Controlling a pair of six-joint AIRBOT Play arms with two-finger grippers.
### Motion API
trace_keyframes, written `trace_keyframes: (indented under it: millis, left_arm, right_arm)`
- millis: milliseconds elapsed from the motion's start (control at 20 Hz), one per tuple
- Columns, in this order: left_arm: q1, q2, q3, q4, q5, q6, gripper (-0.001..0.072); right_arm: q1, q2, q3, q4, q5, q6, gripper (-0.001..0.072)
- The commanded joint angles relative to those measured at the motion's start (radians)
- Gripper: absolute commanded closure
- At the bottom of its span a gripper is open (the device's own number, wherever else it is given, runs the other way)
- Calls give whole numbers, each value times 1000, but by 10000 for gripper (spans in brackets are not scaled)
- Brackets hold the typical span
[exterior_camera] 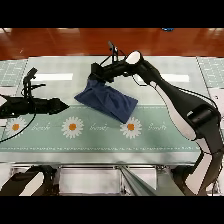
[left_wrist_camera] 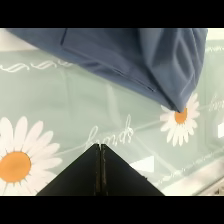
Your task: Fold the shirts.
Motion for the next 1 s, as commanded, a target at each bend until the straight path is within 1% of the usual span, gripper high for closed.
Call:
trace_keyframes:
  millis: [0,100,200,300,350,400,450,500,550,600,650,700,750,850,950]
  left_arm:
    - [-5,-18,-11,-1,50,2,689]
    - [-5,-35,-10,-4,71,2,689]
    - [25,-38,2,-4,107,2,689]
    - [105,-38,64,-10,84,1,689]
    - [154,-36,105,-27,64,2,689]
    - [200,-32,137,-50,51,2,689]
    - [241,-23,160,-73,50,2,689]
    - [276,-10,170,-97,55,3,689]
    - [299,4,170,-107,60,3,689]
    - [306,13,169,-105,57,17,689]
    - [301,15,169,-105,48,33,689]
    - [286,15,167,-106,40,43,689]
    - [264,16,158,-106,37,44,689]
    - [209,16,126,-106,40,44,689]
    - [153,14,81,-105,64,43,689]
  right_arm:
    - [27,-26,10,72,-93,-32,299]
    - [21,-18,10,71,-59,-30,299]
    - [-26,8,10,71,42,-19,301]
    - [-127,77,10,41,238,-24,301]
    - [-182,130,10,-22,334,-22,301]
    - [-240,201,10,-134,436,-10,301]
    - [-286,277,5,-290,521,7,301]
    - [-321,371,-18,-518,594,29,301]
    - [-344,470,-71,-752,616,63,301]
    - [-365,584,-164,-960,598,106,300]
    - [-391,690,-275,-1076,547,151,300]
    - [-431,803,-416,-1109,462,187,299]
    - [-472,900,-558,-1080,379,205,296]
    - [-552,1049,-840,-953,259,231,295]
    - [-586,1106,-1080,-756,151,212,295]
